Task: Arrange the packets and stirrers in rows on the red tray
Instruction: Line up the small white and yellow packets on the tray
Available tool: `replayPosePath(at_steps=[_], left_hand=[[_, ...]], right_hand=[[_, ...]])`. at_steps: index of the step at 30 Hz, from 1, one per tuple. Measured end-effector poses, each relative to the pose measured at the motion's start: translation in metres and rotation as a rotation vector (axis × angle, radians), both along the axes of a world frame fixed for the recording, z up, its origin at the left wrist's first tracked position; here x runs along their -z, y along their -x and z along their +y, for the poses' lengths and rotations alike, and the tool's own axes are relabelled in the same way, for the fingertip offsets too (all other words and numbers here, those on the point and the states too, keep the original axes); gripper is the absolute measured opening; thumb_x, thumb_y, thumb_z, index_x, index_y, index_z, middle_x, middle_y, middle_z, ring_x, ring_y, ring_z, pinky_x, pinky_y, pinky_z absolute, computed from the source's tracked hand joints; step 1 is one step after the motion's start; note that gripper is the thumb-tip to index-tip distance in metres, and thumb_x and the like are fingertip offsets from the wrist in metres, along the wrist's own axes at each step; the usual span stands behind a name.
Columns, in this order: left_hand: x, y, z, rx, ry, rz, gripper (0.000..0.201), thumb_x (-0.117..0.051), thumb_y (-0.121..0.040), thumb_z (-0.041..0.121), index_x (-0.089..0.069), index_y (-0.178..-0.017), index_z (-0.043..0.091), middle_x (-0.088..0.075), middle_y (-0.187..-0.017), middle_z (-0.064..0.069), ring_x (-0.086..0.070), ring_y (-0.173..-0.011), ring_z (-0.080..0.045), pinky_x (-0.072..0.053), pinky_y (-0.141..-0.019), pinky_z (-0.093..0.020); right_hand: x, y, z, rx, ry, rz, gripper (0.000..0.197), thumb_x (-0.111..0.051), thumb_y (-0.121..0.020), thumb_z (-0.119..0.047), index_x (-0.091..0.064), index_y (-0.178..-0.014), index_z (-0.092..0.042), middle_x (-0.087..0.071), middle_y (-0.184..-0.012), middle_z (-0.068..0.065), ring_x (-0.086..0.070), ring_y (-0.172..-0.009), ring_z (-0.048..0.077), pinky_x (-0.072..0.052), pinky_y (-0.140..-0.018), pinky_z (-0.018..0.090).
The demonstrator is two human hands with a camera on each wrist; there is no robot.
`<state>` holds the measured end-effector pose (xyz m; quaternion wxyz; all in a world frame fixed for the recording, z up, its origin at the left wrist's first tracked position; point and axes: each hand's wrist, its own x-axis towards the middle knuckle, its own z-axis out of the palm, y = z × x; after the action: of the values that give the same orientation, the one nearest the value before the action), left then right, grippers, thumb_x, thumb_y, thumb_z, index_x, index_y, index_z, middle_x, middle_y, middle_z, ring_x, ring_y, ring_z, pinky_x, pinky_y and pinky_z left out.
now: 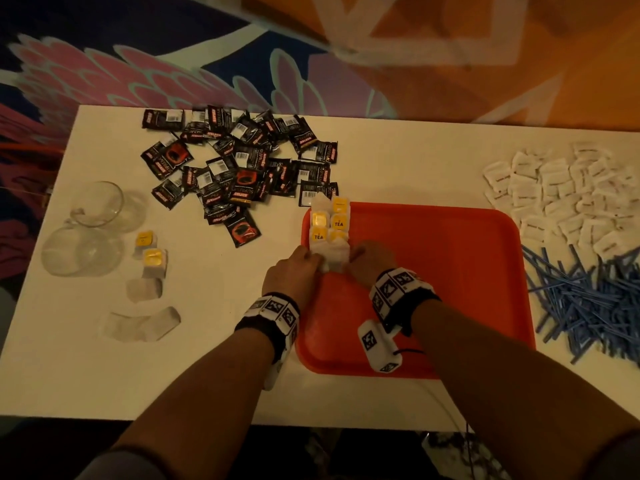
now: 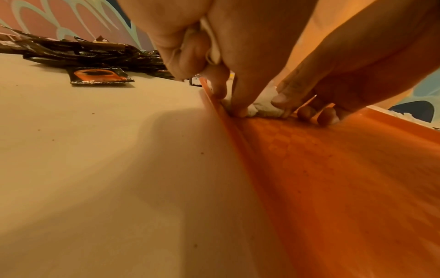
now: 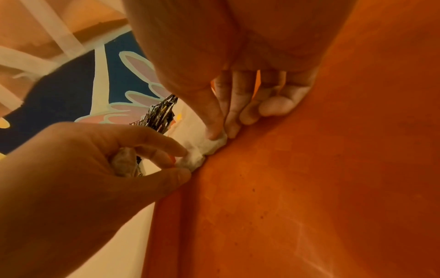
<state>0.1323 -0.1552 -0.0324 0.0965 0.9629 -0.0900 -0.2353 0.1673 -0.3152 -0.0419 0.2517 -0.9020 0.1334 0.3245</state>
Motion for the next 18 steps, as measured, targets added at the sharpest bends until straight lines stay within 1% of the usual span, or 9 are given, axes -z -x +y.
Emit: replayPosePath(at_steps=[2,4,6,9,11,13,15,17,18], left_hand=[[0.0,0.0,-0.002,0.006,0.0,-0.004,0.028,-0.042,-0.103,0.031,-0.054,-0.127,0.023,-0.05,-0.125,-0.005,-0.062,-0.095,-0.032,-0.048,-0.075,-0.038],[0.0,0.0,-0.003,0.015,0.001,-0.005,0.028,-0.041,-0.103,0.031,-0.054,-0.126,0.022,-0.05,-0.124,-0.005,-0.062,-0.095,-0.032,-0.045,-0.073,-0.036],[0.001,0.0,-0.003,0.004,0.009,-0.008,0.028,-0.041,-0.103,0.031,-0.055,-0.126,0.021,-0.05,-0.124,-0.005,-0.061,-0.095,-0.032,-0.044,-0.072,-0.036],[-0.001,0.001,-0.001,-0.107,0.146,-0.05,0.027,-0.044,-0.102,0.029,-0.061,-0.122,0.02,-0.056,-0.121,-0.004,-0.061,-0.097,-0.03,-0.045,-0.076,-0.033],[-0.004,0.003,0.003,-0.277,0.333,-0.072,0.02,-0.054,-0.099,0.027,-0.069,-0.111,0.02,-0.065,-0.111,-0.001,-0.062,-0.097,-0.022,-0.042,-0.078,-0.026],[-0.011,0.004,0.008,-0.496,0.508,-0.036,0.017,-0.059,-0.097,0.035,-0.069,-0.101,0.022,-0.067,-0.095,0.003,-0.06,-0.084,-0.013,-0.041,-0.073,-0.023],[-0.022,0.001,0.009,-0.721,0.744,0.09,0.036,-0.049,-0.099,0.049,-0.066,-0.1,0.016,-0.065,-0.08,-0.001,-0.053,-0.06,-0.011,-0.04,-0.057,-0.025],[-0.036,-0.003,0.008,-0.969,1.018,0.25,0.058,-0.029,-0.102,0.059,-0.063,-0.099,0.013,-0.057,-0.061,-0.002,-0.04,-0.04,-0.012,-0.029,-0.041,-0.021],[-0.043,-0.005,0.008,-1.043,1.129,0.305,0.065,-0.023,-0.1,0.064,-0.063,-0.097,0.013,-0.054,-0.056,-0.002,-0.035,-0.036,-0.012,-0.025,-0.038,-0.019]], right_hand=[[0.002,0.001,-0.001,0.089,-0.03,-0.024,0.006,-0.065,-0.088,-0.025,-0.062,-0.093,-0.023,-0.061,-0.092,-0.005,-0.053,-0.076,0.009,-0.038,-0.053,0.018],[0.001,0.003,-0.003,0.188,-0.062,-0.071,0.009,-0.066,-0.087,-0.026,-0.061,-0.094,-0.024,-0.061,-0.095,-0.005,-0.055,-0.082,0.009,-0.041,-0.058,0.019],[0.0,0.005,-0.004,0.194,-0.077,-0.083,0.005,-0.064,-0.09,-0.023,-0.061,-0.094,-0.023,-0.063,-0.102,-0.005,-0.058,-0.09,0.012,-0.044,-0.069,0.021],[-0.005,0.009,-0.004,0.164,-0.083,-0.083,0.006,-0.061,-0.092,-0.019,-0.063,-0.092,-0.025,-0.066,-0.107,-0.004,-0.062,-0.098,0.014,-0.042,-0.071,0.021],[-0.01,0.01,-0.007,0.199,-0.109,-0.091,0.006,-0.064,-0.09,-0.021,-0.061,-0.089,-0.027,-0.067,-0.107,-0.004,-0.062,-0.098,0.014,-0.045,-0.071,0.021],[-0.02,0.011,-0.01,0.242,-0.151,-0.1,0.009,-0.069,-0.087,-0.026,-0.06,-0.089,-0.026,-0.066,-0.102,-0.004,-0.061,-0.093,0.013,-0.05,-0.072,0.023],[-0.035,0.013,-0.011,0.253,-0.243,-0.13,0.012,-0.071,-0.086,-0.026,-0.06,-0.091,-0.024,-0.065,-0.097,-0.006,-0.06,-0.087,0.01,-0.052,-0.073,0.024],[-0.056,0.014,-0.008,0.208,-0.37,-0.179,0.009,-0.07,-0.086,-0.023,-0.064,-0.092,-0.024,-0.068,-0.096,-0.004,-0.062,-0.083,0.009,-0.054,-0.07,0.026],[-0.067,0.015,-0.006,0.161,-0.424,-0.206,0.008,-0.069,-0.087,-0.019,-0.066,-0.093,-0.023,-0.069,-0.095,-0.003,-0.064,-0.082,0.011,-0.055,-0.07,0.029]])
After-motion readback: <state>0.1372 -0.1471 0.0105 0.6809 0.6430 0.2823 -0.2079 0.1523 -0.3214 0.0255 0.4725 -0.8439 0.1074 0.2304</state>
